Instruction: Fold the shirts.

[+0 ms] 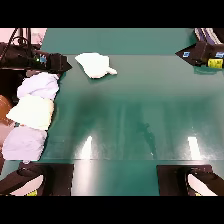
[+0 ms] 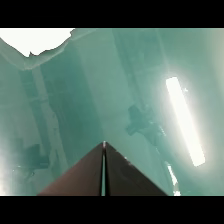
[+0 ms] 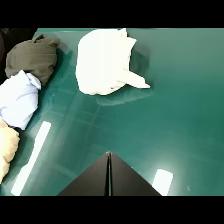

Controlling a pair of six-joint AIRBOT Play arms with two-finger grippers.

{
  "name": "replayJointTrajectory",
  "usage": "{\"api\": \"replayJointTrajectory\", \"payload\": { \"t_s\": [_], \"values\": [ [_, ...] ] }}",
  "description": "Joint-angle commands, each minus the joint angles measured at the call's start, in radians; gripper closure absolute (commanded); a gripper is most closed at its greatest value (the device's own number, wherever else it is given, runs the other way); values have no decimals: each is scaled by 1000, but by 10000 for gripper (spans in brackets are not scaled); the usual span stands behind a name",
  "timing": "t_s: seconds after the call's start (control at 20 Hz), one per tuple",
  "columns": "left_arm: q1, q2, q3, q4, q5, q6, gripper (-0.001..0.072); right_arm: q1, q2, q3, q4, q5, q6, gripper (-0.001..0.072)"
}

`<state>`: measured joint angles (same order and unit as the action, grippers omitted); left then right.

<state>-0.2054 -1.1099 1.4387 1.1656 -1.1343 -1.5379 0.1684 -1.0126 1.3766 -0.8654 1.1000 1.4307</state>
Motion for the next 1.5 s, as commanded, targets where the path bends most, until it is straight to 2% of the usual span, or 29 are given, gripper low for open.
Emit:
{"api": "replayJointTrajectory", "payload": {
  "t_s": [0.0,0.5,0.65,0.85,0.9,0.95,1.0,1.15,1.25,1.45],
  "values": [
    [0,0,0,0,-1,0,678,0,-2,-2,2,-1,0,697],
    [0,-2,1,0,5,1,677,0,-3,-3,2,-1,0,697],
    [0,-2,1,-17,114,0,678,0,-3,-3,2,-1,0,697],
    [0,-6,1,-24,154,2,674,0,-3,-3,2,-1,1,698],
    [0,-17,0,-16,180,14,424,0,-3,-3,2,0,1,697],
    [0,-38,-2,-8,212,19,58,0,-3,-3,2,0,1,698],
    [0,-69,-2,1,240,19,37,0,-3,-3,2,-1,1,697],
    [3,-240,-1,44,359,14,45,1,-3,-3,2,3,1,697],
    [3,-385,5,43,440,-39,45,1,-3,-3,2,3,1,697],
    [3,-653,103,-31,484,-51,45,1,-3,-3,2,4,1,697]
  ]
}}
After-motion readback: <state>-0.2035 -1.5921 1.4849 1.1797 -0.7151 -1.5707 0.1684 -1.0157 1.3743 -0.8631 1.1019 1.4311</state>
